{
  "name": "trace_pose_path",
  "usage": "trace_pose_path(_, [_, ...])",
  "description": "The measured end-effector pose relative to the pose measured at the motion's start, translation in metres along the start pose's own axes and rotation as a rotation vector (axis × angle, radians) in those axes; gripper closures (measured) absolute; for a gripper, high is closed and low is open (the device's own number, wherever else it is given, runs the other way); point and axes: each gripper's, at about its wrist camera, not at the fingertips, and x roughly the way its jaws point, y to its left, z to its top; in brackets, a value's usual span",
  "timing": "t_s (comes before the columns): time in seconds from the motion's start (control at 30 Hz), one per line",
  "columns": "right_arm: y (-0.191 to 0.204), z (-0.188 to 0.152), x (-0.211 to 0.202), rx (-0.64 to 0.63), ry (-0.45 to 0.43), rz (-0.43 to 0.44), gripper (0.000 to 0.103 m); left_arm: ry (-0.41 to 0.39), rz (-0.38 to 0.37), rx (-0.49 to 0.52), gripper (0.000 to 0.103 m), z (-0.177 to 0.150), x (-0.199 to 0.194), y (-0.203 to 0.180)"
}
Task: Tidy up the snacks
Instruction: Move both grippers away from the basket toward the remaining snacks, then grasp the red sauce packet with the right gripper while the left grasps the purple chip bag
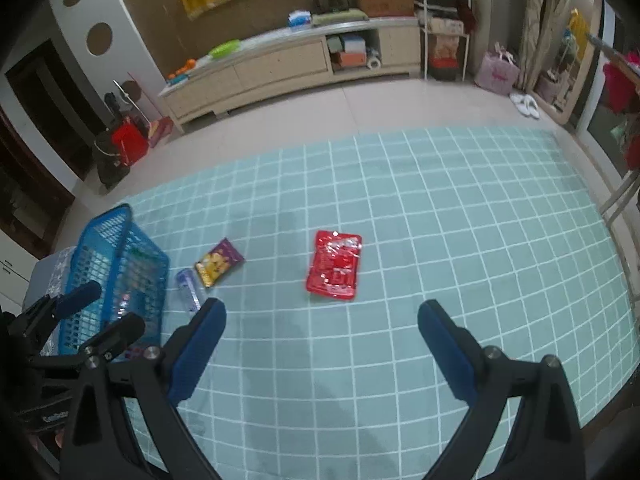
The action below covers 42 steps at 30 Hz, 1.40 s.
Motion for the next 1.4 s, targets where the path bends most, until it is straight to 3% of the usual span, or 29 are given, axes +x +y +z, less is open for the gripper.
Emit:
trace_pose_path(0.2, [-0.017, 0.013, 0.041, 0.029, 0.086, 0.004, 0.004, 0.077, 0.039, -0.012, 0.015, 0.016, 0.043, 0.005])
trace_pose_path(0.5, [-0.028, 0.029, 0.096, 0.032, 0.16, 0.012, 0.004, 0.235, 0.113, 0.069, 0.015, 0.04, 0.116, 0.008])
trace_pose_path(0.87, [-0.047, 0.028, 0.133, 0.061, 0.197, 0.041, 0.004, 0.357, 0.274, 0.106, 0.015, 0.045, 0.181, 0.034])
trace_pose_path(1.27, [-0.054, 0.029, 0.133, 0.056, 0.173, 0.072, 0.004, 0.464, 0.127, 0.038, 0.014, 0.039, 0.227, 0.062])
trace_pose_path(1.4, [-0.057, 0.027, 0.131, 0.058, 0.17, 0.074, 0.004, 0.453, 0.087, 0.043, 0.015, 0.033, 0.23, 0.061])
